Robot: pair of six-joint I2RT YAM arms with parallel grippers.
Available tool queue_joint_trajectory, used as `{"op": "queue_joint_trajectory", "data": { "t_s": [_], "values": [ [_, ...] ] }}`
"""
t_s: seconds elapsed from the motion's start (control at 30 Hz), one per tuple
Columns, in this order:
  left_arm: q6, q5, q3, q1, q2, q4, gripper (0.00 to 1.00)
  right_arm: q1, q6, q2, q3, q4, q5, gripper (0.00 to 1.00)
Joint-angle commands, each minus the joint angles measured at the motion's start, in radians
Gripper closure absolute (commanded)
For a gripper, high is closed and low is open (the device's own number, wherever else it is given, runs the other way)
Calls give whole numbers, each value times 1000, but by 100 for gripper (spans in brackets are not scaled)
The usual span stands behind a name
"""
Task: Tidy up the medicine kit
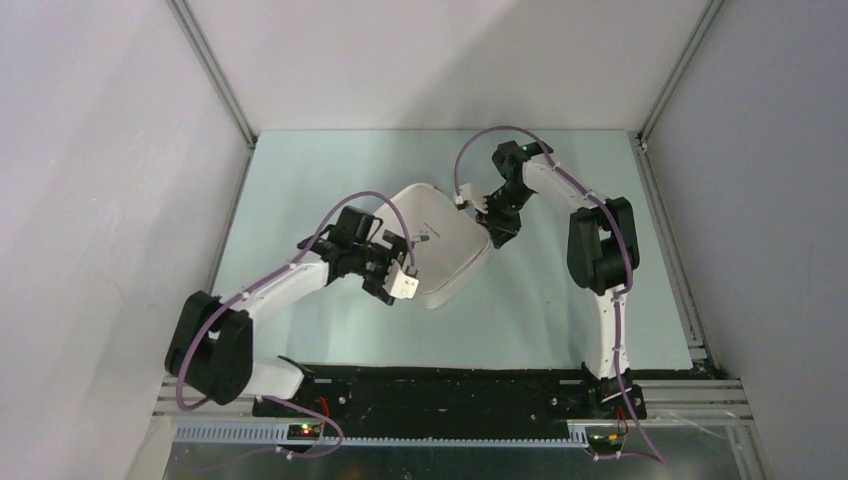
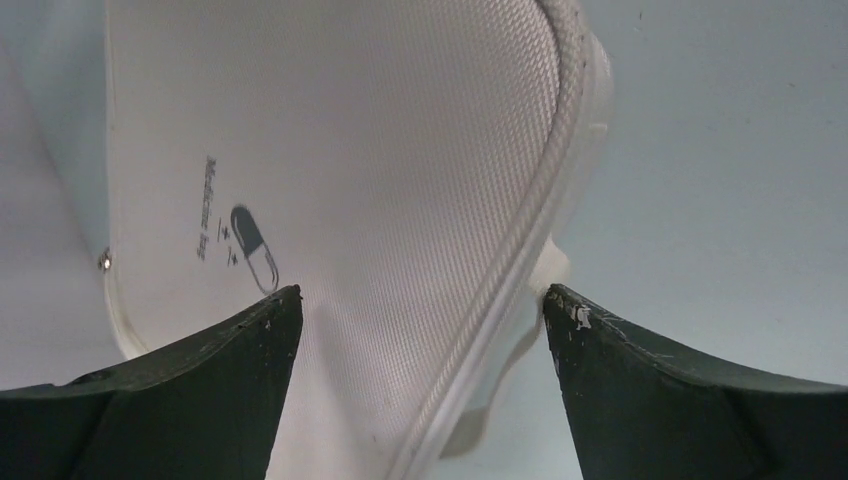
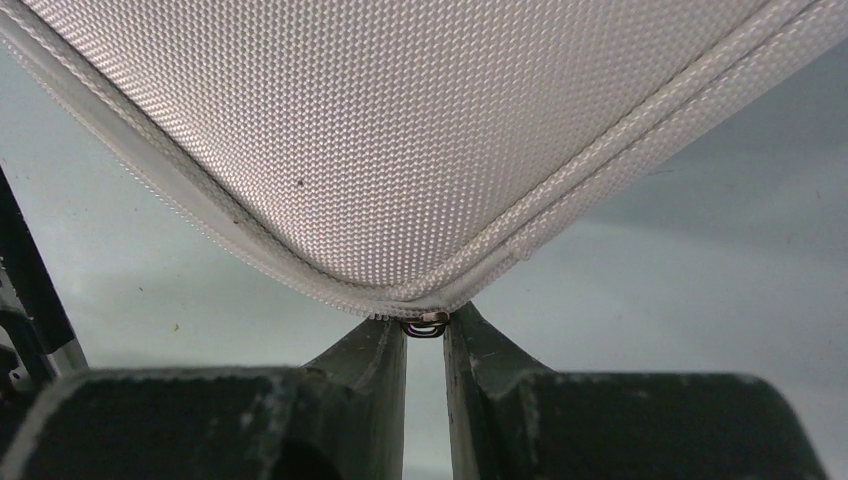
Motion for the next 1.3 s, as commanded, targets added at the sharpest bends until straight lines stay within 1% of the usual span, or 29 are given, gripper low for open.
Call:
{"op": "queue_joint_trajectory", "data": {
  "t_s": [0.0, 0.07, 0.13, 0.2, 0.23, 0.27, 0.3, 0.33, 0.4, 0.5, 0.57, 0.6, 0.63, 0.67, 0.7, 0.73, 0.77, 0.8, 0.87, 0.9, 0.93, 0.97, 1.0, 1.07, 1.1, 1.17, 1.27],
  "values": [
    [75, 30, 62, -43, 81, 116, 7, -14, 43, -1, 51, -33, 31, 100],
    [70, 34, 94, -57, 124, 119, 8, -12, 53, -5, 44, -36, 27, 100],
    [36, 12, 138, -74, 177, 124, 11, -11, 48, -30, 0, -21, 22, 100],
    [-37, -25, 196, -84, 234, 125, 19, -11, 34, -76, -74, 13, 30, 100],
    [-89, -53, 215, -85, 253, 125, 25, -11, 33, -105, -122, 30, 45, 100],
    [-110, -69, 245, -88, 283, 125, 29, -10, 42, -117, -138, 33, 54, 100],
    [-137, -101, 255, -91, 295, 125, 37, -10, 51, -134, -159, 25, 62, 100],
    [-146, -112, 269, -94, 313, 126, 42, -9, 88, -140, -166, 20, 63, 100],
    [-186, -137, 288, -97, 331, 126, 48, -6, 169, -153, -183, -8, 52, 100],
    [-269, -165, 304, -106, 355, 147, 51, 20, 290, -192, -237, -35, 18, 100],
    [-294, -170, 307, -108, 360, 162, 52, 41, 333, -242, -306, -3, 7, 100],
    [-298, -170, 303, -108, 360, 169, 52, 48, 343, -274, -350, 15, 5, 100],
    [-301, -170, 300, -110, 357, 173, 49, 49, 353, -286, -367, 45, 4, 100],
    [-301, -174, 289, -109, 350, 179, 40, 49, 357, -298, -388, 55, 12, 100],
    [-295, -176, 280, -105, 329, 180, 35, 49, 366, -298, -392, 69, 19, 100],
    [-297, -171, 261, -102, 312, 180, 27, 41, 369, -291, -391, 72, 32, 100],
    [-321, -159, 251, -85, 262, 181, 25, 36, 374, -285, -387, 75, 36, 100],
    [-376, -121, 230, -75, 234, 181, 19, 21, 376, -272, -377, 75, 40, 100],
    [-462, -96, 194, -60, 139, 178, 14, 0, 378, -251, -362, 81, 50, 100],
    [-489, -89, 176, -58, 77, 177, 12, -6, 375, -244, -358, 85, 53, 100],
    [-549, -66, 146, -57, 44, 176, 10, -19, 372, -233, -347, 90, 58, 100],
    [-577, -25, 122, -58, -14, 175, 9, -26, 370, -228, -342, 93, 59, 100],
    [-629, -3, 112, -60, -38, 176, 7, -36, 370, -220, -332, 101, 61, 100],
    [-674, 50, 90, -79, -72, 176, 7, -51, 374, -213, -318, 110, 60, 100],
    [-678, 88, 80, -91, -66, 175, 8, -54, 375, -209, -309, 112, 60, 100],
    [-674, 121, 79, -110, -29, 175, 9, -60, 381, -191, -292, 113, 65, 100],
    [-621, 102, 116, -166, 86, 177, 12, -61, 379, -163, -261, 95, 73, 100]
  ]
}}
